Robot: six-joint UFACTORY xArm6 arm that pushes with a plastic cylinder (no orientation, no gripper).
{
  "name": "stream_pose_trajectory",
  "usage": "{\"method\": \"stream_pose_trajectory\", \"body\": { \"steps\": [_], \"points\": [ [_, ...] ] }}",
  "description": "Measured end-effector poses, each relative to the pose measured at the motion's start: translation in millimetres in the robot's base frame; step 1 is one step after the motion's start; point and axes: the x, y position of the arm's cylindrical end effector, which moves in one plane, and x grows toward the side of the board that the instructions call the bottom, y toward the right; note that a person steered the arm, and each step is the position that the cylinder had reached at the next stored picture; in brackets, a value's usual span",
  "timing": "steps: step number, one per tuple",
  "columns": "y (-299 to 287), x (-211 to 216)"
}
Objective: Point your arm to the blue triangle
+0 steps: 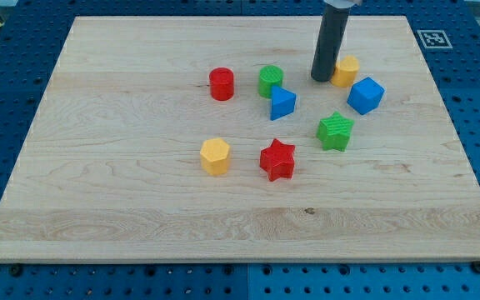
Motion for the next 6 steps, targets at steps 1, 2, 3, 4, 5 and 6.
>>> {"method": "stream_pose_trajectory", "body": {
  "steps": [1,2,3,4,5,6],
  "points": [
    [3.0,23.4],
    [10.2,38.3],
    [10.2,47.0],
    [2.6,59.9],
    [-32.3,58.8],
    [-56.1,54.3]
  ]
}}
